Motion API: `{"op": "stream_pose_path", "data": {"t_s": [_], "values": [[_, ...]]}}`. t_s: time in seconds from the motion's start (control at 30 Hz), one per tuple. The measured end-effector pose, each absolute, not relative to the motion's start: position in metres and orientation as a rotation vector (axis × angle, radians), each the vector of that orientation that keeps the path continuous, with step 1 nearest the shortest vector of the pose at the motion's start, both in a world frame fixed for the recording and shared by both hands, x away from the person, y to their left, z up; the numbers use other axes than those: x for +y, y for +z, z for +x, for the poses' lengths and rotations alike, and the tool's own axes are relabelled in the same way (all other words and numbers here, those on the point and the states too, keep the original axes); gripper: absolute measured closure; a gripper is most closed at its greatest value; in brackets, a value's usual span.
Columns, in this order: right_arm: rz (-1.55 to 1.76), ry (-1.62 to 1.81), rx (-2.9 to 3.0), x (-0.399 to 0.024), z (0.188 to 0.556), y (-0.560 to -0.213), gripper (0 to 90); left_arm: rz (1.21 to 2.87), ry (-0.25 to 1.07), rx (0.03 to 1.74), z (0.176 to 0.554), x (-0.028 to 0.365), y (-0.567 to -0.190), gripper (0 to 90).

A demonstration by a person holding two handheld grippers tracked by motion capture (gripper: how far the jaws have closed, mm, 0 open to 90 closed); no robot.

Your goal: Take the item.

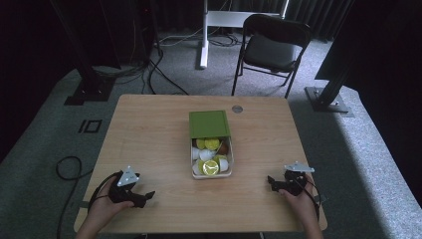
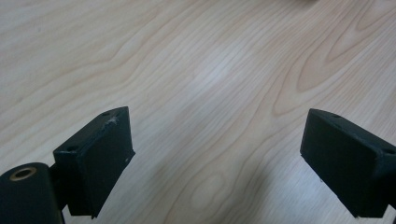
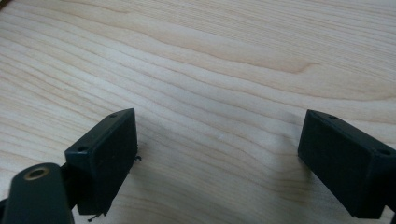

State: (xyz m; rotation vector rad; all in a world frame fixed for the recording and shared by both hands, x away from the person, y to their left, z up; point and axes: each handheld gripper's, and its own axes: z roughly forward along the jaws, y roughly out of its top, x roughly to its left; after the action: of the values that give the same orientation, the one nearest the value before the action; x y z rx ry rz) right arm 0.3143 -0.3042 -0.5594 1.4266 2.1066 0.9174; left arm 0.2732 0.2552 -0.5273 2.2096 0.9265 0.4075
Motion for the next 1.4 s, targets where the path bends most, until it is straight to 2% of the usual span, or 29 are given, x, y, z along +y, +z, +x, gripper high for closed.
{"op": "stream_pose_path", "data": {"t_s": [0.23,1.4], "values": [[1.427,0.917,2.107,-0.304,0.314,-0.559,11.7,2.222,0.427,0.892,0.282,0.239,-0.515,10.3],[1.429,0.917,2.106,-0.304,0.314,-0.559,11.7,2.067,0.427,0.708,0.315,0.164,-0.44,10.4]]}}
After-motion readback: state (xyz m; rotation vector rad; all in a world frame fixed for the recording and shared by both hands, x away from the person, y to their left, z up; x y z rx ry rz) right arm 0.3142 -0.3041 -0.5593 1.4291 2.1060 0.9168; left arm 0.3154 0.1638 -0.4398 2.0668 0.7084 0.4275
